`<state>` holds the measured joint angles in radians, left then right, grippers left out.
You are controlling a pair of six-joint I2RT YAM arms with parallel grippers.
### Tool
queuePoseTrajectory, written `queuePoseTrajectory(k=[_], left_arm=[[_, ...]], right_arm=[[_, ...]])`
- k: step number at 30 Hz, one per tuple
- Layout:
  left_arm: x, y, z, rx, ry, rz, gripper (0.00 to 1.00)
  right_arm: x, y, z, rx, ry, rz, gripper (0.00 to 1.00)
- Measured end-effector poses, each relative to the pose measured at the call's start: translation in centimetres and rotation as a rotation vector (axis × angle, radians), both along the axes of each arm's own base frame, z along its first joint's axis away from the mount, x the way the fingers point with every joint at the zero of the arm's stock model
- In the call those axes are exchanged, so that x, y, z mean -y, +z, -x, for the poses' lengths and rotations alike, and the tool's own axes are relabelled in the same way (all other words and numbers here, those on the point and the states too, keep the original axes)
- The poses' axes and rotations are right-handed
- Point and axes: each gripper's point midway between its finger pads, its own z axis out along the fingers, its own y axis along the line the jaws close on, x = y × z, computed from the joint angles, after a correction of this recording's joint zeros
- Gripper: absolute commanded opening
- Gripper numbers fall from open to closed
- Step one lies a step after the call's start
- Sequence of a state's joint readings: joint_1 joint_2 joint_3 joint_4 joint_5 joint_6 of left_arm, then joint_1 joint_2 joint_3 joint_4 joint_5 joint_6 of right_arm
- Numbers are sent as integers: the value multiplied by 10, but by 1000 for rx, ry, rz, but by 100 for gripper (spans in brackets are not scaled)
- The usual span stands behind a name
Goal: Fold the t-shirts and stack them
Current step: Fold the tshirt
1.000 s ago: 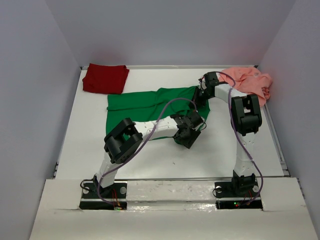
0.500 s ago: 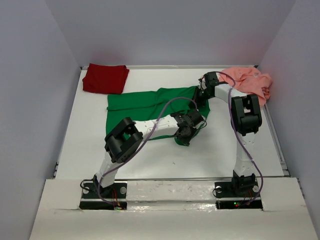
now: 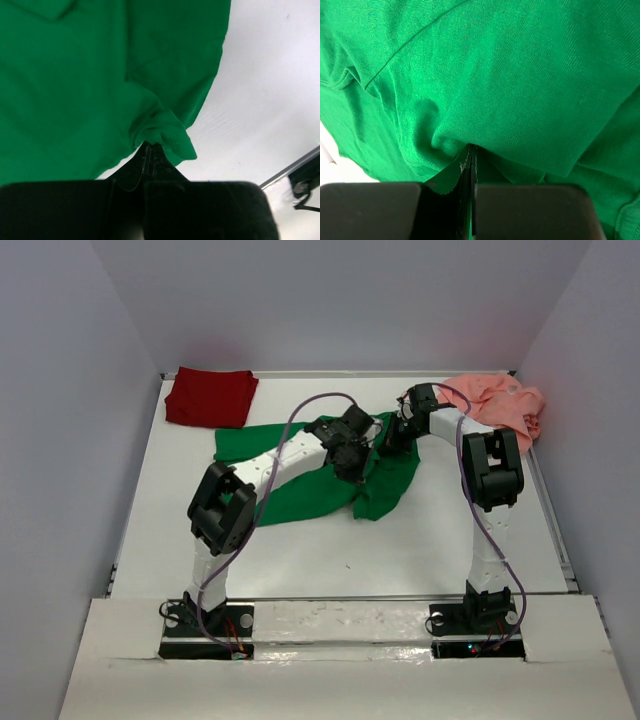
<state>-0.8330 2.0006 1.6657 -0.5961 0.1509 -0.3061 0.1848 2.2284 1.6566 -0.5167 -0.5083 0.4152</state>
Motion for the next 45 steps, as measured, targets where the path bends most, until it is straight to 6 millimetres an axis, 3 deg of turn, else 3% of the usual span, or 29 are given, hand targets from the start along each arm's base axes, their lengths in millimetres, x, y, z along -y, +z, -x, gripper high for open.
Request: queuePoseTrajectory(k=[3,8,14,15,16,17,18,22,28,33,35,39,42,45], left_arm=[[-19,22,-25,-11,80,71,0],[-49,31,-57,-18,183,107,0],[-47,32,-56,-34,175,126,0],[-46,31,-55,-39,172,131,0],[-45,30,-54,-46,168,137,0],[-45,28,-54,-51,168,138,0],[-44,27,-54,-53,165,141,0],[-42,10,-56,-83,165,129,0],[-43,-16,-57,-132,171,105,0],[-41,-18,-59,-142,171,123,0],[-41,-17,-60,-142,168,131,0],[-40,-18,-62,-147,165,144,0],[-40,-27,-62,-165,161,140,0],[-41,-38,-60,-193,159,130,0]], right_arm=[[0,0,0,0,0,0,0],[0,0,0,0,1,-1,0],[0,-1,-1,0,1,-1,0],[0,-1,-1,0,1,-1,13],[-1,-1,0,-1,2,-3,13],[-1,0,0,-2,2,-4,20],[-1,0,0,0,5,-6,33],[-2,2,-1,5,9,-12,46],[4,17,3,39,8,37,48],[17,67,32,133,15,93,49],[18,100,49,234,42,99,50],[1,158,104,475,147,61,50],[-9,169,145,569,204,25,50],[-15,147,181,560,232,9,51]])
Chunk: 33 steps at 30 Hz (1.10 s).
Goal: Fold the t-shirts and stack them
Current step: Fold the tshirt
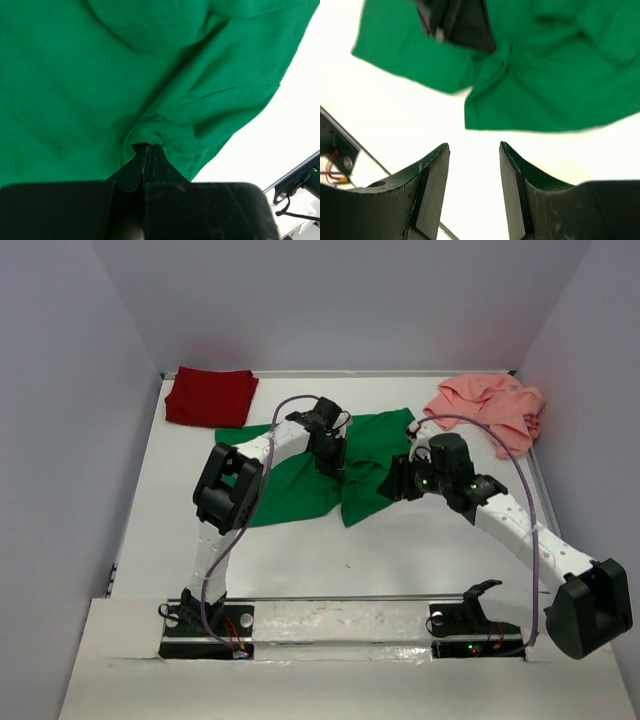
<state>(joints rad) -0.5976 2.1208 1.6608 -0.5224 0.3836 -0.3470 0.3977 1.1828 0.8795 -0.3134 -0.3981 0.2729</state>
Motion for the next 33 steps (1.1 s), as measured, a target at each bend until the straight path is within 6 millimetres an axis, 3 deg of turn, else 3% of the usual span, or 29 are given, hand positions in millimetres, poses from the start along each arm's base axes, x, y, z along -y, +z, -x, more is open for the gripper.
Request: queuePoseTrajectory(k=[5,8,13,18,26,33], left_arm=[[-7,-10,-3,-38,5,7,0],[-14,-8,-9,-43,17,22,0],[-25,-9,-30,-44,45,40,0],[-35,-10,-41,-54,72,52,0],[-33,-12,-40,-67,65,63,0],[-33,-13,-40,-66,59,64,0]], right_arm=[[-7,-54,39,-55,-2,68,49],[-14,-70,50,-12,6,115,47],[-30,-66,36,127,-2,138,47],[-37,-85,17,199,-22,233,46],[-54,-116,5,248,32,347,44],[-74,-112,2,289,77,353,44]])
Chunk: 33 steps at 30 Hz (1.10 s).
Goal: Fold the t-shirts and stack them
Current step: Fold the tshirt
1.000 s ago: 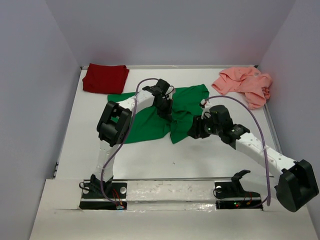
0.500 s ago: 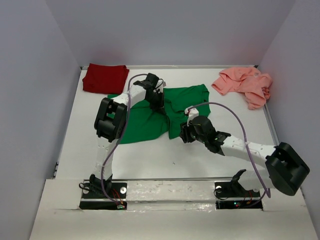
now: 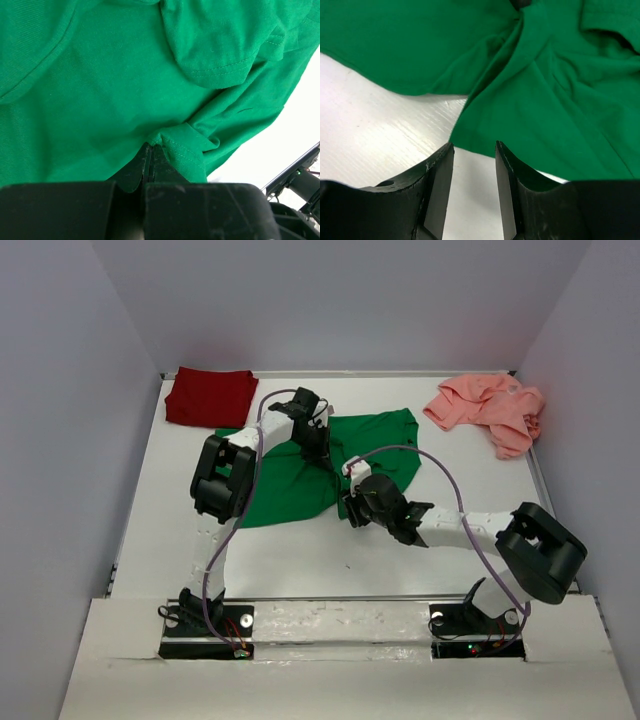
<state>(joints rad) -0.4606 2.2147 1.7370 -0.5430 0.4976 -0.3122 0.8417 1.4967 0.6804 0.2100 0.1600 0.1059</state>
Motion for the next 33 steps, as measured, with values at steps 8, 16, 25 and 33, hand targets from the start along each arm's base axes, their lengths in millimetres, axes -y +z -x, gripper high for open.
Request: queuePoseTrajectory(k=[8,16,25,33], left_arm=[[-1,-13,2,-26,-1,-12,0],[1,-11,-1,-33,-3,-10,0],[2,-10,-1,-34,-4,-11,0],[1,-10,-1,-33,-10,-13,0]], right_arm=[[-18,5,13,7,50,-11,43],[-22,-8,20,-39,40,-14,40],[-22,-38,27,-117,38,19,38],[-27,-38,25,-123,35,1,35]])
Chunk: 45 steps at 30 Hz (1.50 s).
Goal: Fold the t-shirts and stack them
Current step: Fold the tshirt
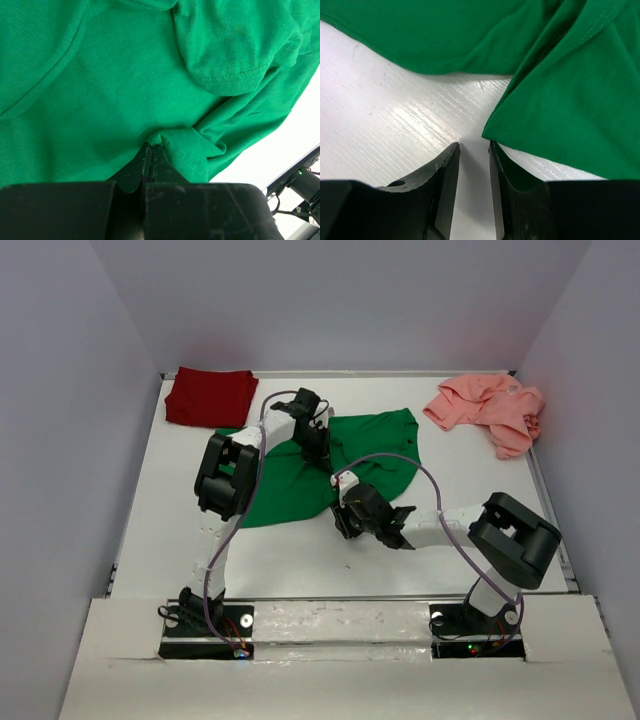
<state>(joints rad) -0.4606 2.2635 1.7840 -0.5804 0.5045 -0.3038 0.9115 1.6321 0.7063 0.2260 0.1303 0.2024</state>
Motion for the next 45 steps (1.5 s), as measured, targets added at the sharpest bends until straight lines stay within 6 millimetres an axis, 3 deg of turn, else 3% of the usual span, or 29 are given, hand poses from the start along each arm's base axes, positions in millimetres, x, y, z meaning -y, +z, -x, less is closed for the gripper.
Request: queuePoseTrajectory(k=[14,19,29,35,37,38,45], left_arm=[[0,0,0,3,-8,1,0],[0,-1,1,1,-11,0,0],[0,-1,2,2,-15,3,0],[0,-1,2,1,-16,3,0],[0,-1,2,2,-16,3,0],[0,-1,2,1,-16,3,0],[0,-1,2,-1,-17,5,0]], right_arm=[[-12,0,-13,12,-19,-13,21],[-4,0,-24,-16,-61,-44,1],[4,-1,-32,-40,-100,-69,0],[19,5,-40,-41,-151,-85,0],[23,13,-45,-29,-168,-98,13],[24,16,-47,-25,-177,-102,25],[19,27,-53,-43,-190,-100,55]])
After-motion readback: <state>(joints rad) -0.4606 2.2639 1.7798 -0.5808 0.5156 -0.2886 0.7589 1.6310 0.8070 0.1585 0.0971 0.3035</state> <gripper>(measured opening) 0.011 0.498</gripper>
